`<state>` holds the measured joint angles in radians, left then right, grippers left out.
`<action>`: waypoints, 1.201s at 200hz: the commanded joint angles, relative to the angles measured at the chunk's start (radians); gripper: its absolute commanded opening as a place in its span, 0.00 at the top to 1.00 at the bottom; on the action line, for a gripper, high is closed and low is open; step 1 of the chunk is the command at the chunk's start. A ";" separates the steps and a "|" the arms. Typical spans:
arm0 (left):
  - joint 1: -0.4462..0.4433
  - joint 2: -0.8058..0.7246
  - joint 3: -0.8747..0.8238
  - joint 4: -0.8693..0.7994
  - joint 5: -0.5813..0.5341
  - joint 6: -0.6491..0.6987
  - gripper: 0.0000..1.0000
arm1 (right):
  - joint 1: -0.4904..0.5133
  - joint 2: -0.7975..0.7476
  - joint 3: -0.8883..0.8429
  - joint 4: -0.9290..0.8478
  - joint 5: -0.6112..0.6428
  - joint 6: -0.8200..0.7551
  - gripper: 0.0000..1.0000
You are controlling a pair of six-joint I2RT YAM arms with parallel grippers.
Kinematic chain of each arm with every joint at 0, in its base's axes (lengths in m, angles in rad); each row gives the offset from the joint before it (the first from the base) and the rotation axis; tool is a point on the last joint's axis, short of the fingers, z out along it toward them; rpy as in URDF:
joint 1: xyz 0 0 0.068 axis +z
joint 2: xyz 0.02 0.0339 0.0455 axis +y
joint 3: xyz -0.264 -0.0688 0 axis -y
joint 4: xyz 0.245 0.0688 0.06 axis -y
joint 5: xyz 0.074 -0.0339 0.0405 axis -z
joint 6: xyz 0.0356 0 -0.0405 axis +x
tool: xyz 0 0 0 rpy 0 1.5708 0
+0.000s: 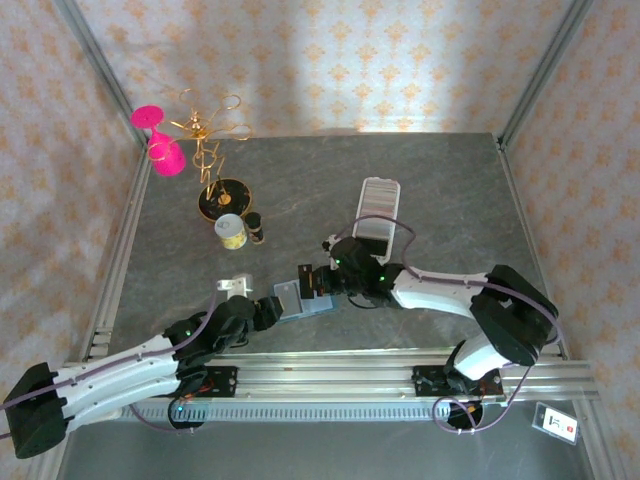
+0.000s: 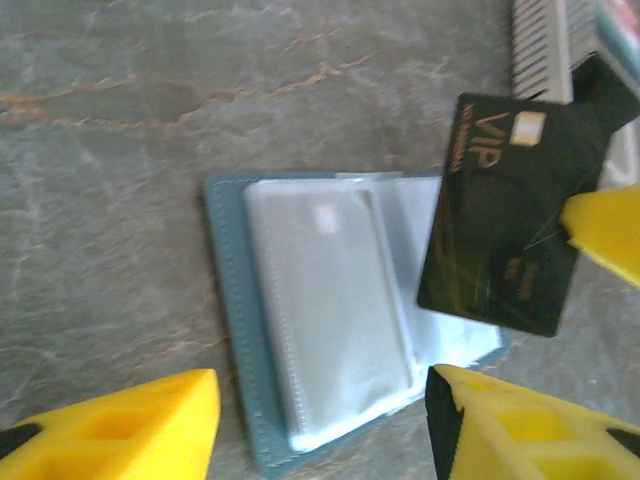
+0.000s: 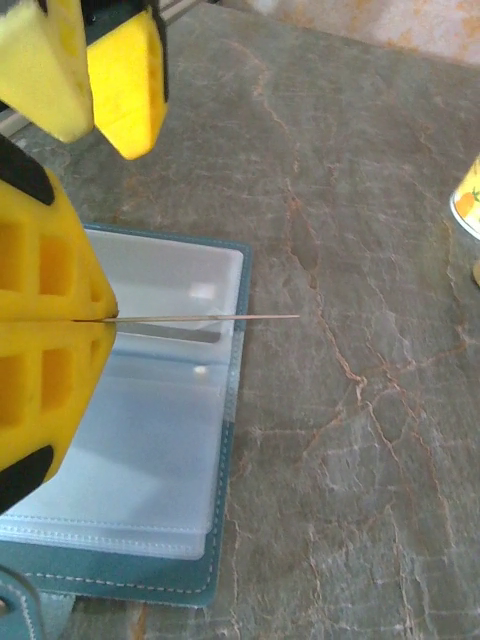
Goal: Put the credit cards into the card holder
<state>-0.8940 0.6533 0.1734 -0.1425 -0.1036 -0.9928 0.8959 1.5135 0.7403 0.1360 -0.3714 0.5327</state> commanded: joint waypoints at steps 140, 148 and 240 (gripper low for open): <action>0.077 0.084 -0.048 0.121 0.110 -0.018 0.56 | -0.006 0.045 0.024 0.019 0.009 0.020 1.00; 0.079 0.089 -0.048 0.125 0.110 -0.020 0.56 | -0.006 0.045 0.021 0.019 0.014 0.020 1.00; 0.079 0.163 -0.038 0.181 0.120 -0.015 0.63 | -0.006 0.055 -0.002 0.034 -0.004 0.035 1.00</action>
<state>-0.8219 0.7982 0.1333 -0.0032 0.0135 -1.0054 0.8928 1.5536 0.7464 0.1650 -0.3897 0.5545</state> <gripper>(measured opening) 0.379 0.043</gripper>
